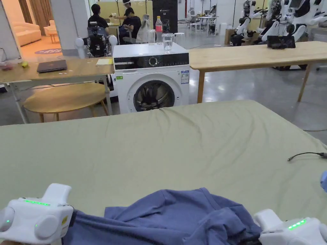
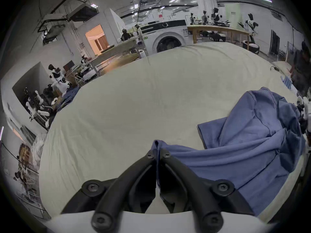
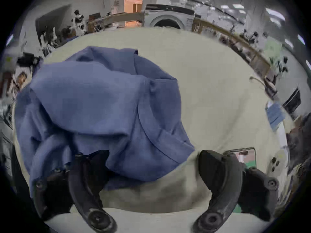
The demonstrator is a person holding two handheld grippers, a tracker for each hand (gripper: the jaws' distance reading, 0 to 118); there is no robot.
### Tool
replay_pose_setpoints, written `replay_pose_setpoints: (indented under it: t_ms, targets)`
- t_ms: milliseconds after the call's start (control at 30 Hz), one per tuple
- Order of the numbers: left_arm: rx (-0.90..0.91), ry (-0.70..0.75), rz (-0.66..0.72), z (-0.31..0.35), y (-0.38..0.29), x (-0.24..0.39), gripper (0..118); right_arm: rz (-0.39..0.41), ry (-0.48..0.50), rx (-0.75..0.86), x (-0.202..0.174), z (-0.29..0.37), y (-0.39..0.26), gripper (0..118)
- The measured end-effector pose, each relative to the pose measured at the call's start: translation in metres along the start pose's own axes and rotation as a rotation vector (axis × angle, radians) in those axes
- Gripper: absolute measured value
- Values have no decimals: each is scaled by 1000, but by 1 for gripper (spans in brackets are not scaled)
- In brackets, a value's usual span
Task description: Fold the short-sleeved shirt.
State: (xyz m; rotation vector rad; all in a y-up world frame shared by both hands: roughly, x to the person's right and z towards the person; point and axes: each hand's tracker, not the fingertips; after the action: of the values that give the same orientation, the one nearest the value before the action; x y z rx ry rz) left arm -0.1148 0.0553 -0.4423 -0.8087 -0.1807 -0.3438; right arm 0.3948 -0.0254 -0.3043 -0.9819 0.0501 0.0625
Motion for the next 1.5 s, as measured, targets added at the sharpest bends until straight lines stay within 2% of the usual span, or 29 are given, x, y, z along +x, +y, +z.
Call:
replay_pose_setpoints:
  t_ms: [67,100,133,167,200,233,333,400,500,633,700,833,1033,1267,1500]
  targets:
    - [7,-4,11,2,-3,1,0,4,5,12,-1,12,-1,88]
    - [6,-6,16,2,-4,1,0,5,0,38,-2,19,-3,68]
    - [5,-7,20,3,-5,0,0,5,-17,66,-3,24,-3,41]
    - [4,-8,21,5,-7,0,0,2,-30,80,-5,26,-5,2]
    - [2,-7,16,6,-7,2,0,-12,-19,82,-6,28,-6,2]
    - [2,3,5,9,-8,2,0,-48,31,93,-9,32,-6,2]
    - [17,0,17,23,-12,-8,0,-32,-10,157,-24,52,-3,2]
    - [41,17,20,37,-13,-19,0,-58,-7,220,-31,76,5,2]
    - [87,64,24,62,-9,-40,0,-53,-57,312,-43,116,25,2]
    - [163,134,51,96,5,-79,0,-51,-107,457,-59,174,67,2]
    - [211,144,78,114,13,-99,0,-60,-84,521,-64,199,91,2]
    - [273,207,111,145,36,-139,0,-13,-134,616,-76,240,146,2]
    - [390,257,192,200,87,-194,0,-80,-185,775,-71,288,228,2]
    - [530,277,274,237,154,-240,0,-192,-223,919,-58,315,305,2]
    - [549,282,302,208,178,-254,0,-161,-263,894,-59,274,332,2]
